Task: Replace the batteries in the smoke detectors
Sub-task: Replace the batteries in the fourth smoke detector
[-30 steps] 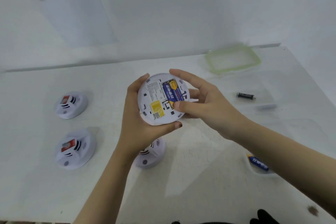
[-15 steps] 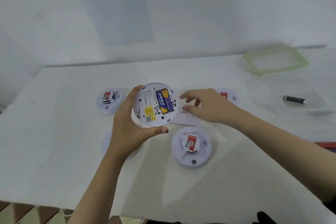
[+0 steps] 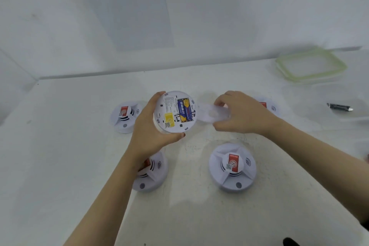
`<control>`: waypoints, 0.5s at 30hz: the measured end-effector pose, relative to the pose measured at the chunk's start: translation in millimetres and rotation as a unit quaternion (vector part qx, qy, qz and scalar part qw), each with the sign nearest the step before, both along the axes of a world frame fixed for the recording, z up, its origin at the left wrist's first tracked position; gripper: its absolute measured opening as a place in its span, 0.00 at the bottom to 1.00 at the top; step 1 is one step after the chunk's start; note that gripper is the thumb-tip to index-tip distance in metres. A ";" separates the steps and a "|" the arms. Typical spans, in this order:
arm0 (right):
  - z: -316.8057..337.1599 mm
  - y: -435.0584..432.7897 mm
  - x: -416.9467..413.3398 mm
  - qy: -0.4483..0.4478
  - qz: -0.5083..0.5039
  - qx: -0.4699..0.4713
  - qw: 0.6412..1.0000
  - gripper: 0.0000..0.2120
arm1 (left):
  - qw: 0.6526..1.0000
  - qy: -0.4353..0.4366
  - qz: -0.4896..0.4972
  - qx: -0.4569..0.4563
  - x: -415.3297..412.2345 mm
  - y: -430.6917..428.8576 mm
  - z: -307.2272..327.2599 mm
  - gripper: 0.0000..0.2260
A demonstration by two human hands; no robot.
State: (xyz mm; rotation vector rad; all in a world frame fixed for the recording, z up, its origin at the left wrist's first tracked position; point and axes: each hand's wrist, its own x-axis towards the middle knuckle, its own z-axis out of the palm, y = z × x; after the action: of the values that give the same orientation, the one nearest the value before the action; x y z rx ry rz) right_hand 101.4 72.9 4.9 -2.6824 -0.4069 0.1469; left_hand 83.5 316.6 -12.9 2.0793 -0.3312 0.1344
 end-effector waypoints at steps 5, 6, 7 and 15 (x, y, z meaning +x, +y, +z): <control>0.5 9.9 6.2 -0.079 -0.019 -0.052 0.995 0.25 | 1.000 0.023 -0.020 -0.003 27.2 14.9 -3.3 0.43; 0.7 12.4 7.2 -0.088 -0.029 -0.057 0.994 0.25 | 0.999 0.028 -0.017 -0.007 31.4 16.9 -4.6 0.43; 1.4 14.9 8.3 -0.095 -0.040 -0.055 0.993 0.25 | 0.999 0.034 -0.015 -0.010 35.1 18.9 -6.6 0.43; 3.2 34.0 15.3 -0.132 -0.086 -0.112 0.981 0.26 | 0.997 0.066 -0.042 -0.010 51.7 30.1 -26.7 0.44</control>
State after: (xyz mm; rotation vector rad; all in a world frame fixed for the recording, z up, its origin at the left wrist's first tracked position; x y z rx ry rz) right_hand 116.7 106.9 8.0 -2.9544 -0.2471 -0.2294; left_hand 135.2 346.7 -39.5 2.0393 -0.3344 -0.0503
